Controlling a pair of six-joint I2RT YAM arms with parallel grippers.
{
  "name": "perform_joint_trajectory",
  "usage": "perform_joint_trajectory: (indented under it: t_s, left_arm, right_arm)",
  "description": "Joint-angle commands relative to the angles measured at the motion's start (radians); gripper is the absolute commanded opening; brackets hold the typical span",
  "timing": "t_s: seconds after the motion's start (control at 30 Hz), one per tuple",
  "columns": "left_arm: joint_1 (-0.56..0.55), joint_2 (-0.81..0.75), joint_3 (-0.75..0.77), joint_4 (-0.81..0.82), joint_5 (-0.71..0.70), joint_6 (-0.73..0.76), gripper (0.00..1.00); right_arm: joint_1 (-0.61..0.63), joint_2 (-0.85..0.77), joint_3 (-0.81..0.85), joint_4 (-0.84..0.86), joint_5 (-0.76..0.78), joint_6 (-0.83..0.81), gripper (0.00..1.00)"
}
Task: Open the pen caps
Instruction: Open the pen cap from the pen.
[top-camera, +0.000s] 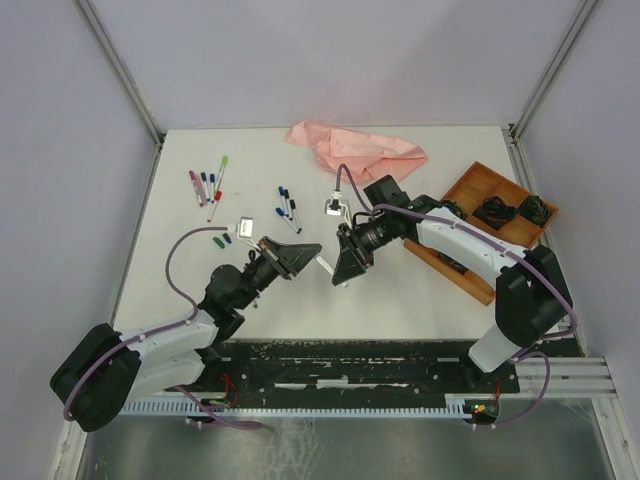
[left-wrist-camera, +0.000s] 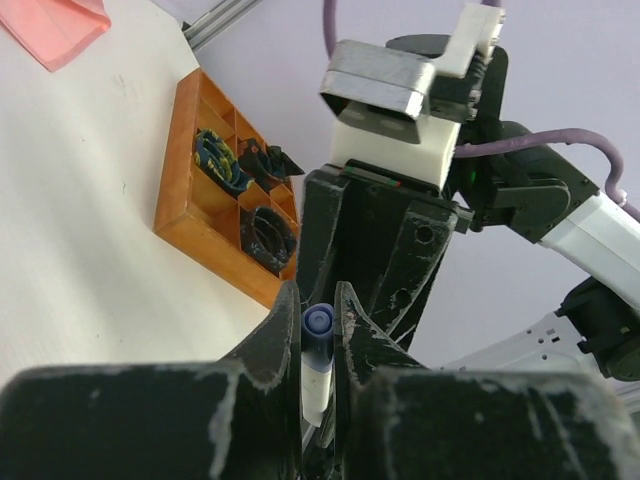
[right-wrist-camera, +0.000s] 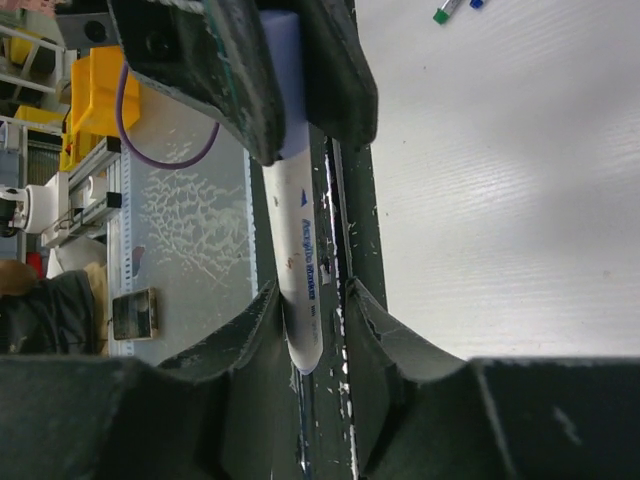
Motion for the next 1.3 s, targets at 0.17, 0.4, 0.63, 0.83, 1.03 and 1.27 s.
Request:
perform_joint_trajectory:
  t_s: [0.17,0.4,0.63,0.83,1.03,1.27]
  left_arm:
    - [-0.020,0.036,0.040,0.121,-0.008,0.069,0.03]
    - [-0.022,0.048,0.040,0.127,-0.008,0.070,0.03]
    - [-0.012,-0.023,0.090,-0.001,-0.095,0.152,0.03]
    - [0.139,-0.177,0.242,-0.308,-0.173,0.232,0.03]
    - [0.427,-0.186,0.291,-0.241,-0.028,0.046,0.03]
    - [0.474,-0.189,0.271,-0.322,-0.019,0.050,0.03]
  right_arm:
    - [0.006,-0.039,-0.095,0.295,-0.075,0.228,0.39]
    - [0.009,-0.031,-0.105,0.345,-0.081,0.277,0.33]
    - [0.017,-0.016,-0.088,0.287,-0.098,0.223,0.00]
    - [0.023,0.001,-0.076,0.244,-0.108,0.184,0.00]
    - [0.032,0.012,-0.067,0.222,-0.123,0.160,0.00]
    - [0.032,-0.006,-0.036,0.139,-0.031,0.090,0.00]
